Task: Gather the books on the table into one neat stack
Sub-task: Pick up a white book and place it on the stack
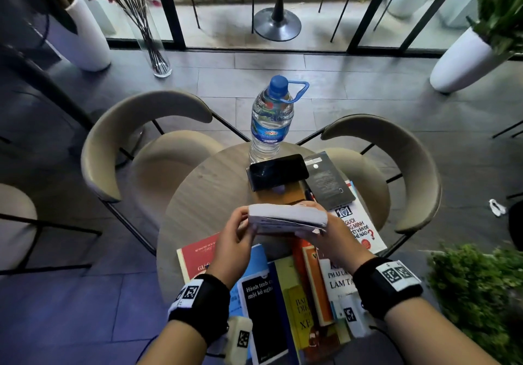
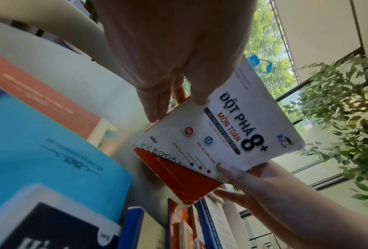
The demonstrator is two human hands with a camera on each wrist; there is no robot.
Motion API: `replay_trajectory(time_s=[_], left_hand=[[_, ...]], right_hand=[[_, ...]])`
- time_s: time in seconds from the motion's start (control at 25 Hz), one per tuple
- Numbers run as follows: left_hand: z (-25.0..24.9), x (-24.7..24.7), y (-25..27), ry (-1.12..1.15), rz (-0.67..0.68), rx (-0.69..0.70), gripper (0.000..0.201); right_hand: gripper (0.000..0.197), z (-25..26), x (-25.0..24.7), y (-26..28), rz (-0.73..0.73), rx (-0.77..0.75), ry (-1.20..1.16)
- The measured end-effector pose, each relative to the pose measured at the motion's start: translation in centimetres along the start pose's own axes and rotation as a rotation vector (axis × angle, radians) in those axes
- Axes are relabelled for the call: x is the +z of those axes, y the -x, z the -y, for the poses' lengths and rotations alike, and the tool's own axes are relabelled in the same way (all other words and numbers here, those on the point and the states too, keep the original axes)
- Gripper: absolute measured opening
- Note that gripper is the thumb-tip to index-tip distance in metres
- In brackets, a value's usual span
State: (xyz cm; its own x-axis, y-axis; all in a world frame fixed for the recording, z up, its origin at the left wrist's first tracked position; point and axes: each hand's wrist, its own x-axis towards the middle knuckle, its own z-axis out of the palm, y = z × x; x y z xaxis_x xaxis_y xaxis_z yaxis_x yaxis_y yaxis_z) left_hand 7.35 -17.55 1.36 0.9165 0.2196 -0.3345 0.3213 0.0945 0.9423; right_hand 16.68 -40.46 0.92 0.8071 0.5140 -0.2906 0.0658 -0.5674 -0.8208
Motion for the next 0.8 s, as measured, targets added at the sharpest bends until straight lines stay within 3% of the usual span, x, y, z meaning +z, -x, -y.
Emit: replay_trajectory(time_s=[0.12, 0.48, 0.8], left_hand=[[0.1, 1.0, -0.8, -0.009, 0.009, 0.008, 0.025], [0.3, 0.6, -2.1, -0.035, -0.053, 0.013, 0.027], [0.5, -0.8, -3.0, -0.034, -0.058, -0.027, 0.027]], right_hand=[[0.057, -3.2, 0.0, -1.6, -0.002, 0.028, 0.064], [0.031, -4.1, 1.7, -5.0, -0.082, 0.018, 0.045], [0.040, -4.3, 3.7, -5.0, -0.178, 0.016, 0.036]])
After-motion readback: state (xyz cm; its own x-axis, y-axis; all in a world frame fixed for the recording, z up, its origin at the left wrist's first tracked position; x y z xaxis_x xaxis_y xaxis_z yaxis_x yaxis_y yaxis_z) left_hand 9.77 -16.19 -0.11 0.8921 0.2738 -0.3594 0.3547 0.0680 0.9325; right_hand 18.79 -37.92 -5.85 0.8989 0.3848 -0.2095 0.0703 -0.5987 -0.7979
